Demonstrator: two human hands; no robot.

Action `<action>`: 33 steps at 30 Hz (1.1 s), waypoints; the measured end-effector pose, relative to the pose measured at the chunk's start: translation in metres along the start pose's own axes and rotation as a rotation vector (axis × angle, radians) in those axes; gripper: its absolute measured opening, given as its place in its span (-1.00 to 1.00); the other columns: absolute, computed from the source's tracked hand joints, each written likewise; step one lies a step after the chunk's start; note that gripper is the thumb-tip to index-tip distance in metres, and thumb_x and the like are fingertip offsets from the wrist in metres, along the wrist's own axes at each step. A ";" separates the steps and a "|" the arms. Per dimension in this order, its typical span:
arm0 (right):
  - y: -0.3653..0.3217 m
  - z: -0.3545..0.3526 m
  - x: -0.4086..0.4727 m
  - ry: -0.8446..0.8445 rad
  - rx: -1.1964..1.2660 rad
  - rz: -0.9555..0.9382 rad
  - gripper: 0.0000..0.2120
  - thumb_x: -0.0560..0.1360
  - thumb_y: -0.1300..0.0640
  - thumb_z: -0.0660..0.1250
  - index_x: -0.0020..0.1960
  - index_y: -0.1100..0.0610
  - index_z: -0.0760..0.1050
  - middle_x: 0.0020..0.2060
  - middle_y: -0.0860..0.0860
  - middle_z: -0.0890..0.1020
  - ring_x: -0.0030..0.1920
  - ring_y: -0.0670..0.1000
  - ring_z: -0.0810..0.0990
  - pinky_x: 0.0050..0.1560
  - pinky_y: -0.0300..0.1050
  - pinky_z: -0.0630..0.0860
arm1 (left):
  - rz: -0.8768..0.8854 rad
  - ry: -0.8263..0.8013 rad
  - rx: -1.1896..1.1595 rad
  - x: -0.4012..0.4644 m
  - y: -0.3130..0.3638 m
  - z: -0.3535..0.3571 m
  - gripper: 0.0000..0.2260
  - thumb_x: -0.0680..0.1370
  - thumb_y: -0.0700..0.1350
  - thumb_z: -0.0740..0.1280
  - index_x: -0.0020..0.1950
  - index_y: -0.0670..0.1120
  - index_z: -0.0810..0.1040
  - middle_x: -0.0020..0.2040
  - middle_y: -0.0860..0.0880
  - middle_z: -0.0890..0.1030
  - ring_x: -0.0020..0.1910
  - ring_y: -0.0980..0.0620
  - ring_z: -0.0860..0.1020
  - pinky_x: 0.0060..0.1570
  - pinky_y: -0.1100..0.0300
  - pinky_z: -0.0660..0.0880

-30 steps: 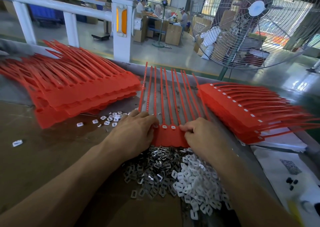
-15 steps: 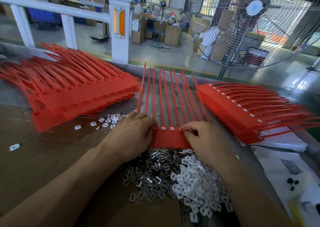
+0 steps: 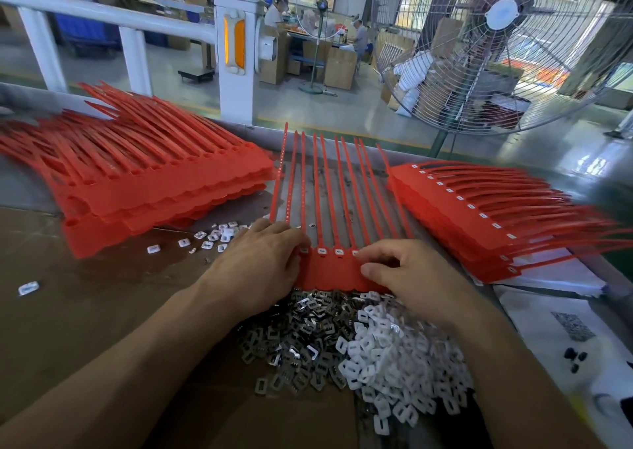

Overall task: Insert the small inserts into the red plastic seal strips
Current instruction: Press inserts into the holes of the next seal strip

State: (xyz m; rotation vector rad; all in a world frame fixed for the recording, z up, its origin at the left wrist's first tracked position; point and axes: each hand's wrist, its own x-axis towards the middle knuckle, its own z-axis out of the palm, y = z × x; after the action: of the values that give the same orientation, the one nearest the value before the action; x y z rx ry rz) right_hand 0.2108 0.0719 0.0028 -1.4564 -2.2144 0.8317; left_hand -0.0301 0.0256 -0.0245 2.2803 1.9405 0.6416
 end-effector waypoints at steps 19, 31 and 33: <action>-0.002 -0.021 -0.006 -0.218 -0.037 -0.046 -0.90 0.54 -0.02 0.51 -0.13 -0.03 0.68 -0.24 -0.11 0.73 -0.24 -0.07 0.67 -0.13 -0.05 0.60 | 0.005 0.004 0.004 0.001 0.000 0.001 -0.73 0.64 -0.01 0.17 0.31 0.11 0.50 0.23 0.11 0.54 0.26 0.03 0.39 0.34 -0.03 0.35; 0.008 -0.002 0.005 0.184 0.109 -0.003 -0.88 0.61 -0.01 0.40 -0.11 -0.12 0.64 -0.22 -0.20 0.71 -0.30 -0.24 0.62 -0.30 -0.28 0.50 | 0.001 0.000 0.006 0.001 -0.001 0.002 -0.72 0.64 0.00 0.18 0.34 0.13 0.49 0.26 0.13 0.53 0.29 0.03 0.38 0.36 -0.04 0.34; 0.012 -0.001 0.006 0.222 0.165 0.024 -0.87 0.60 0.02 0.41 -0.10 -0.17 0.66 -0.19 -0.18 0.71 -0.24 -0.24 0.63 -0.41 -0.42 0.46 | -0.002 -0.001 0.003 0.001 -0.001 0.002 -0.72 0.65 0.01 0.17 0.34 0.13 0.48 0.27 0.13 0.53 0.30 0.04 0.37 0.37 -0.04 0.33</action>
State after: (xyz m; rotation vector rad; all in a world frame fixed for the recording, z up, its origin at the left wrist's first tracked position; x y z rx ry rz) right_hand 0.2178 0.0815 -0.0044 -1.4243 -1.9233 0.7976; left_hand -0.0304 0.0268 -0.0267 2.2793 1.9443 0.6380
